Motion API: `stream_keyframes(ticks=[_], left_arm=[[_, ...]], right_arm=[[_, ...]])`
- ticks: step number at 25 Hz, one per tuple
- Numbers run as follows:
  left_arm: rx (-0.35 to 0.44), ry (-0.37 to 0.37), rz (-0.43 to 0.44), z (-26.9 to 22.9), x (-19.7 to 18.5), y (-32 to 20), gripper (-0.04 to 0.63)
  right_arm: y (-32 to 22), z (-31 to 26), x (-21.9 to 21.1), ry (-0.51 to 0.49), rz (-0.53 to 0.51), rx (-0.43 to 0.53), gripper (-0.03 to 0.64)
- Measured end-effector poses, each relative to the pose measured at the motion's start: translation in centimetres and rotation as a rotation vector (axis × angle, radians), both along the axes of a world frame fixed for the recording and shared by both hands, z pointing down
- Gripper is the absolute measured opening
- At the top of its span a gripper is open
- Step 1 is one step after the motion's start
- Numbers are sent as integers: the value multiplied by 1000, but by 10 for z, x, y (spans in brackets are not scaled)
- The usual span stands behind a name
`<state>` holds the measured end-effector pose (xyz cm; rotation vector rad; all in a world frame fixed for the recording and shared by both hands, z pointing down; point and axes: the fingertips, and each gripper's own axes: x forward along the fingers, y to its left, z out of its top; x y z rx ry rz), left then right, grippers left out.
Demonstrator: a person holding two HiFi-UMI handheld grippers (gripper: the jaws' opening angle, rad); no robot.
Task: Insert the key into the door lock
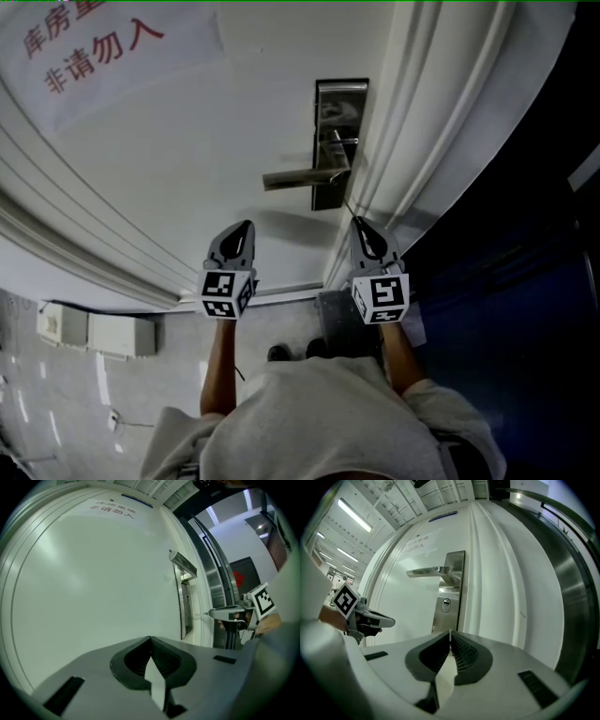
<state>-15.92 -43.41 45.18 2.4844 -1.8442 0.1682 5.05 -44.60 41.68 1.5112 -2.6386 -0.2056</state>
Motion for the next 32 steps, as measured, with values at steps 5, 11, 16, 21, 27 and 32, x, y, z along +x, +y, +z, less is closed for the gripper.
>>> stream_keyframes(ticks=[5,11,16,21,27,32], left_arm=[[-5,-6,61,0,4,3,17],[1,-5,80,-5,-4,8,17],[14,2,89,-9,-9,11,17],[20,9,99,-11,-7,15,17],[23,17,100,-11,-7,16,17],[21,21,94,-9,-11,17,17]], right_arm=[[7,-3,-8,5,31,0,31],[16,-13,-19,26,43,13,31],[15,-35,-22,52,49,66,31],[14,-52,-24,101,48,115,31],[10,-66,-25,169,51,169,31],[8,-70,-28,280,49,226,31]])
